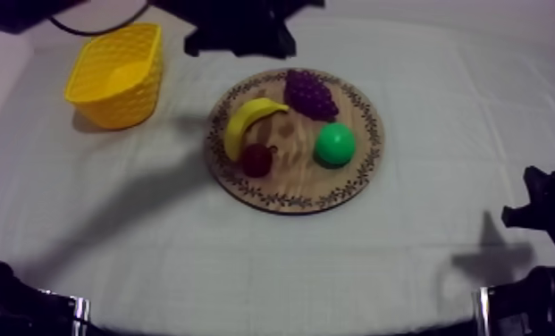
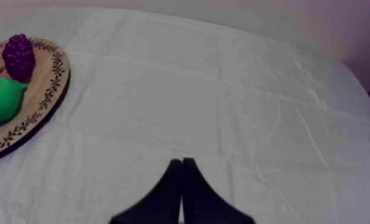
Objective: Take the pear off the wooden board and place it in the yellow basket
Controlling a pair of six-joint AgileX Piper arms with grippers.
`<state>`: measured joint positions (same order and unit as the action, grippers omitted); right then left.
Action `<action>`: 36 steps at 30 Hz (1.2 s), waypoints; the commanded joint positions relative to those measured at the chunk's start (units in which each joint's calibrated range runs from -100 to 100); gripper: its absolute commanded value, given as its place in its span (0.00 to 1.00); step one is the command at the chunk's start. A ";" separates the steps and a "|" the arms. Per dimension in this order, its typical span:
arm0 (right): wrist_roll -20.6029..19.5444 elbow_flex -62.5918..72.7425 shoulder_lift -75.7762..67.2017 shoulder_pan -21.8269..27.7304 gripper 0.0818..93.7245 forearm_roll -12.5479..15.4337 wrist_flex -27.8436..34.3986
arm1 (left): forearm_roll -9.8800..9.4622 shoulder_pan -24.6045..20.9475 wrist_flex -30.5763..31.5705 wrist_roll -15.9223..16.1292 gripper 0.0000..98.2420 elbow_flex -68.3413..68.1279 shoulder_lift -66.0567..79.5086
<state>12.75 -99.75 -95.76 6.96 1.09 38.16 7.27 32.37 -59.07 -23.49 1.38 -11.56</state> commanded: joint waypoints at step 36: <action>0.01 -0.03 0.01 0.01 0.00 0.00 -0.01 | -2.77 1.60 1.32 -5.63 0.92 -1.29 -7.22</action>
<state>12.75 -99.75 -95.76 6.96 1.09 38.16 4.39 33.97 -57.58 -29.12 -0.13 -18.28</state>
